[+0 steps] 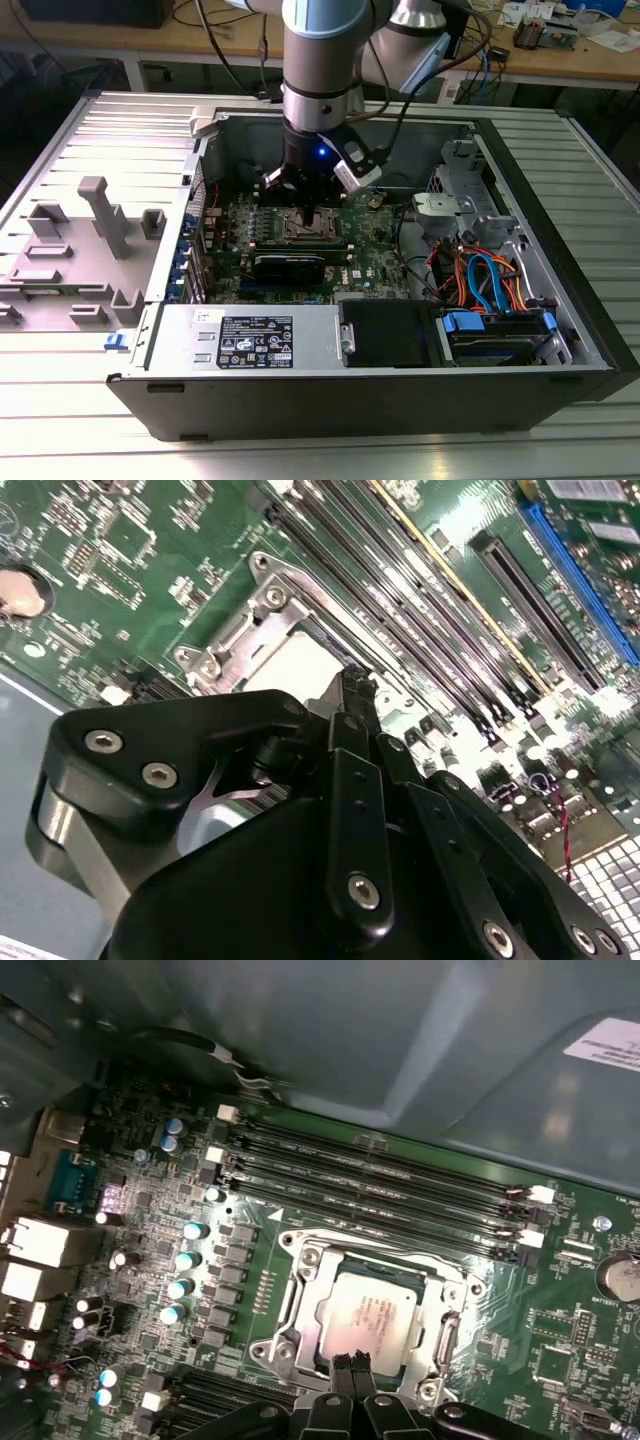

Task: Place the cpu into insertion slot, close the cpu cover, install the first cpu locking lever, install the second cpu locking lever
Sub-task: 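Install the second cpu locking lever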

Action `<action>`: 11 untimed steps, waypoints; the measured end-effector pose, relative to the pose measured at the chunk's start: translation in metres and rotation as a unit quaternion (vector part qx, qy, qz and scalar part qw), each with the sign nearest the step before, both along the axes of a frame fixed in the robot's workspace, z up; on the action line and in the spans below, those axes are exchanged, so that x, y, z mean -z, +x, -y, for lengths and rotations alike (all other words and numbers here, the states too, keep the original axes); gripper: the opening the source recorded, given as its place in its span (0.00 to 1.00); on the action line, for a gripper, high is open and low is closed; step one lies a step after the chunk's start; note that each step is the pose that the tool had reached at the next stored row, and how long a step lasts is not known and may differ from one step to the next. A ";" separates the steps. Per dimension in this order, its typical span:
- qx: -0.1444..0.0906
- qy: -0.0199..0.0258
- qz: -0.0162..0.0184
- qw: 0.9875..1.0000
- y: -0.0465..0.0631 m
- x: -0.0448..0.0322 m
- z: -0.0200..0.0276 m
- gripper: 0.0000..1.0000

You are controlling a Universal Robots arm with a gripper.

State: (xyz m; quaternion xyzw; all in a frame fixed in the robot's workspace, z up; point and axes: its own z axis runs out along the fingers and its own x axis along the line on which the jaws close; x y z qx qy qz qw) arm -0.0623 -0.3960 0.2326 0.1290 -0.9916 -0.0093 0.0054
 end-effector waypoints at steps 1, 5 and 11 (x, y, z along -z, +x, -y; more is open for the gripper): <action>0.000 0.000 0.000 1.000 0.000 0.0000 0.0000 0.12; 0.000 0.000 0.000 1.000 0.000 -0.0010 -0.0001 0.12; 0.001 -0.003 0.000 1.000 0.001 -0.0048 -0.0007 0.12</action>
